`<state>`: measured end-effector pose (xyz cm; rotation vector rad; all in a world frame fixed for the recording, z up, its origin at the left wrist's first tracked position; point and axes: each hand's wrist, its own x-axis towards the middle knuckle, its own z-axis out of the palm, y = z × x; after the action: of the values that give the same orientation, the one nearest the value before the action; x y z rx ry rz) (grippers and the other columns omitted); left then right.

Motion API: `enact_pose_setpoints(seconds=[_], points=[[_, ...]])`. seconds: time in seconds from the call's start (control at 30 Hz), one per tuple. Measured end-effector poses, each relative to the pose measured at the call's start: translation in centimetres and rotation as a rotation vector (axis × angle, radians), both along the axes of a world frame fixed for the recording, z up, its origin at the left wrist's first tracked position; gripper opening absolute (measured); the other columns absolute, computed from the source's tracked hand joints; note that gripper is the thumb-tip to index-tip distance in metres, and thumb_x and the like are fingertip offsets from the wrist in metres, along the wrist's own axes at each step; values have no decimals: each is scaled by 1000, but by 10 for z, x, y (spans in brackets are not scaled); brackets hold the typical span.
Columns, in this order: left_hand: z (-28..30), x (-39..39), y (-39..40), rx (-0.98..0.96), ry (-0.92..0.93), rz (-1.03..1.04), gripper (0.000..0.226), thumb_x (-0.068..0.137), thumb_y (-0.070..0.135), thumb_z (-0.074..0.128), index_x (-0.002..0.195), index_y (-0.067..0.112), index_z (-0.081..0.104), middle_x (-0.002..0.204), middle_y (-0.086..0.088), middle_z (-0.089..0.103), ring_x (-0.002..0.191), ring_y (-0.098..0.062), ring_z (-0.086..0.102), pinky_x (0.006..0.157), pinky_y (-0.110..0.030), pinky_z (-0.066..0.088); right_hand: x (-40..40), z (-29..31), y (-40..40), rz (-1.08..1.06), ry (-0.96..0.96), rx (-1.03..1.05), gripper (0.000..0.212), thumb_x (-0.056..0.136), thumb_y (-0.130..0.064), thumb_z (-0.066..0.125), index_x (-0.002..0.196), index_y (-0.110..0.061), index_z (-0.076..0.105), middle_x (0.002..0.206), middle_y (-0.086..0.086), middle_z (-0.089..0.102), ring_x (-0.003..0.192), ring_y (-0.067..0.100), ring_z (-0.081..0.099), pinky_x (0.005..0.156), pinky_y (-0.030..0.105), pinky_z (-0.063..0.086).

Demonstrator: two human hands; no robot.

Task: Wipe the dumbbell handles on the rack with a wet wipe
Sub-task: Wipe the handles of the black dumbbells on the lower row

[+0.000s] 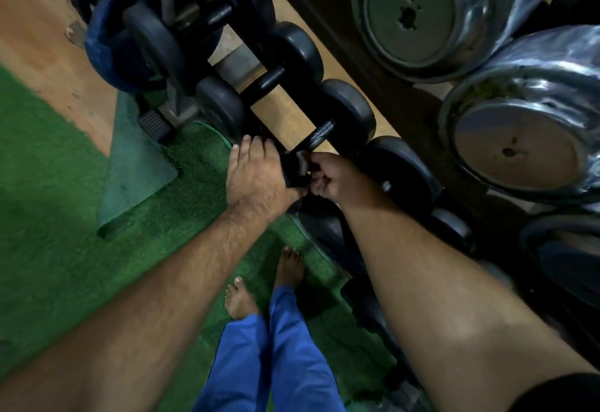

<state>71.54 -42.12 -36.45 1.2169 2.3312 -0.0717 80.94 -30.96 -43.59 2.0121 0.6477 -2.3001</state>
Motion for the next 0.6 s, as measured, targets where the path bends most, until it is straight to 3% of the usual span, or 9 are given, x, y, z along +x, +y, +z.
enact_pose_setpoints(seconds=[0.1,0.2,0.4,0.5,0.6], points=[[-3,2,7,19,2,3,109,70,71,65,149,5,30,155,-12,32,149,-26,15,123,-39,7,3,-7,8,-262,28,64,23,89,-11,59,71,-22,50,41,-9,36,30,3,27,33,11,19],[-9,3,14,71,10,19,87,80,60,62,144,6,39,147,-13,43,146,-28,25,123,-40,11,-1,-10,9,-349,40,38,26,95,-24,59,72,-22,48,42,-9,35,28,2,29,32,11,22],[-18,4,26,143,20,64,41,87,36,55,117,9,58,120,-15,60,128,-31,46,119,-43,21,6,1,9,-17,100,-66,28,95,-38,59,71,-24,53,55,-8,48,43,3,40,41,14,27],[-17,3,30,112,17,48,41,85,35,51,118,9,56,121,-14,61,128,-30,47,118,-45,23,7,5,10,64,110,-43,19,95,-32,58,77,-24,56,64,-7,52,55,5,46,50,19,29],[-16,0,32,52,9,34,55,80,43,40,120,9,55,121,-14,61,129,-31,46,118,-46,24,6,4,2,76,4,48,21,90,-8,52,74,-21,53,57,-2,42,42,8,36,39,15,20]])
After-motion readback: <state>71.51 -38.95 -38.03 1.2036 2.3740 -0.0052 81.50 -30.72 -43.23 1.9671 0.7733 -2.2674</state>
